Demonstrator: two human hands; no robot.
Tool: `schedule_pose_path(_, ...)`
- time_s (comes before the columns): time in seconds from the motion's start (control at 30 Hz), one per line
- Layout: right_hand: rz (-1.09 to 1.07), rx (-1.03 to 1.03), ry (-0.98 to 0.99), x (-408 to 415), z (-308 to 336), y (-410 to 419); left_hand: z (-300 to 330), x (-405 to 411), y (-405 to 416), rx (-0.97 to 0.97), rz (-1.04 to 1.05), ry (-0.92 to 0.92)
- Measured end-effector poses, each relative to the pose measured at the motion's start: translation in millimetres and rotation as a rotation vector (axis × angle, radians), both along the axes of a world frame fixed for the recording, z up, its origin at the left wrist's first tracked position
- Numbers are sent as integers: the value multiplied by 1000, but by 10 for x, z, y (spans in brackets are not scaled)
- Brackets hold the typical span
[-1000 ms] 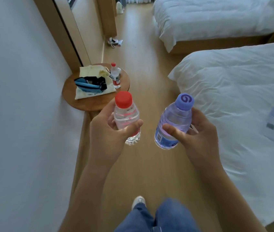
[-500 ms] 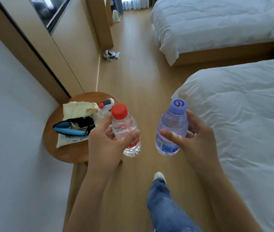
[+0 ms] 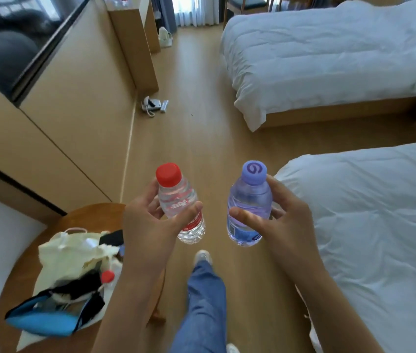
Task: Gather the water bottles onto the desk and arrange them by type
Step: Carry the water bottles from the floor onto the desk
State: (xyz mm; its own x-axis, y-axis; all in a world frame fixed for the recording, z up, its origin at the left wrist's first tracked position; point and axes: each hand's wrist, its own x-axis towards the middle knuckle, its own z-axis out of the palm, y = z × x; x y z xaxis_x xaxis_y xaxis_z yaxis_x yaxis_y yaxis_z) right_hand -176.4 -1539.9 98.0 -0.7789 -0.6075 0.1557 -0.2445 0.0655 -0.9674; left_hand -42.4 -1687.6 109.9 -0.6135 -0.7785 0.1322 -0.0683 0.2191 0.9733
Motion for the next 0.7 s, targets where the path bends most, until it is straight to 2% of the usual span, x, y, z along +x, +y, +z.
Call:
schedule_pose_path(0.37, -19, -22, 78, -2138, 80, -2372, 121, -2294, -2408, -73, -13, 50)
schedule_pose_path(0.7, 16, -13, -9, -3891, 7, -4044, 8, -3866, -4009, -62, 42, 2)
